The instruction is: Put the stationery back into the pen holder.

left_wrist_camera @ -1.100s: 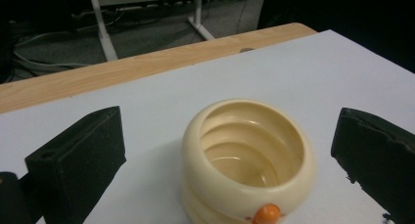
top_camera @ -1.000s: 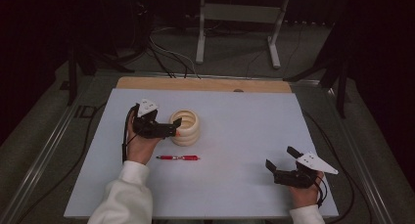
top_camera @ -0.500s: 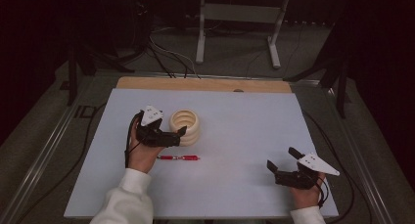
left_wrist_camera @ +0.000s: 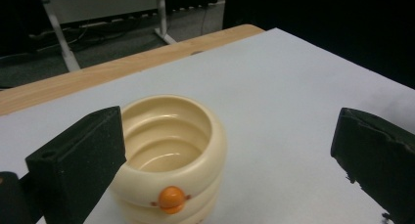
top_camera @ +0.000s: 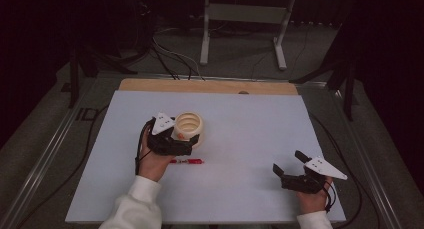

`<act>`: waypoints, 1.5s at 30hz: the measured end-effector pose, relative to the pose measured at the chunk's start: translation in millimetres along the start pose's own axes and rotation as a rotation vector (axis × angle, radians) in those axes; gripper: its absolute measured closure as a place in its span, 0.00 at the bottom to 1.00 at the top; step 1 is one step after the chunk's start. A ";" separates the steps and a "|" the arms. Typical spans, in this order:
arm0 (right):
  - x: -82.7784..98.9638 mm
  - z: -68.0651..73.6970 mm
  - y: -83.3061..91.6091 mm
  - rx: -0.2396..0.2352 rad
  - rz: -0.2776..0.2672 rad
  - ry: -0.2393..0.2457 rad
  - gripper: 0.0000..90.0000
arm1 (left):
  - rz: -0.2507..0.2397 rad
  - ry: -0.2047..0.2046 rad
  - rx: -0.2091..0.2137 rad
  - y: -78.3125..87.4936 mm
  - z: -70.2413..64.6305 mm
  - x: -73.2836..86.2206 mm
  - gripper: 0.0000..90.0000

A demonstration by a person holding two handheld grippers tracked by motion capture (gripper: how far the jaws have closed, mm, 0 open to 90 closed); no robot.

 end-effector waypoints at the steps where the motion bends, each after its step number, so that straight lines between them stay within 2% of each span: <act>1: 0.0 0.0 0.1 0.001 0.001 0.001 0.00 | 0.000 -0.002 0.009 -1.0 -2.5 0.7 0.02; 5: -0.2 0.2 0.5 0.001 0.001 0.003 0.00 | 0.010 -0.016 0.036 -4.2 -10.6 2.8 0.06; 8: -0.3 0.4 0.3 0.001 0.002 0.005 0.00 | 0.015 -0.034 0.065 -8.6 -21.7 5.6 0.10; 12: -0.3 0.6 0.2 0.000 0.004 0.007 0.00 | 0.026 -0.054 0.067 -13.1 -27.7 7.0 0.18; 14: -0.2 0.2 0.3 0.001 0.004 0.004 0.00 | 0.045 -0.055 0.054 -18.7 -32.1 8.9 0.20; 20: -0.3 0.2 0.4 0.001 0.003 0.007 0.00 | 0.103 -0.075 0.050 -34.0 -39.7 22.0 0.54; 23: -0.2 0.2 0.4 0.001 0.004 0.006 0.00 | 0.154 -0.055 0.055 -43.8 -38.9 31.9 0.73; 24: -0.2 0.2 0.5 0.001 0.004 0.007 0.00 | 0.167 -0.054 0.053 -46.0 -39.1 34.4 0.83; 27: -0.2 0.1 0.5 0.001 0.004 0.004 0.00 | 0.199 -0.065 0.046 -50.8 -38.9 40.6 0.98; 36: -0.3 0.3 0.4 0.000 0.006 0.007 0.00 | 0.279 -0.075 0.013 -62.0 -36.2 55.0 1.00; 45: -0.2 0.5 0.3 -0.003 0.008 0.005 0.00 | 0.373 -0.074 0.003 -72.2 -34.3 67.8 1.00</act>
Point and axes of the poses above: each handheld gripper's, and its own axes: y roughly backward along the jaws, x roughly out of its underside, z roughly to its left, the point moved 1 cm from there along -y, roughly forward along the jaws, and after that the axes turned 7 degrees about -x, right-handed, at the moved point
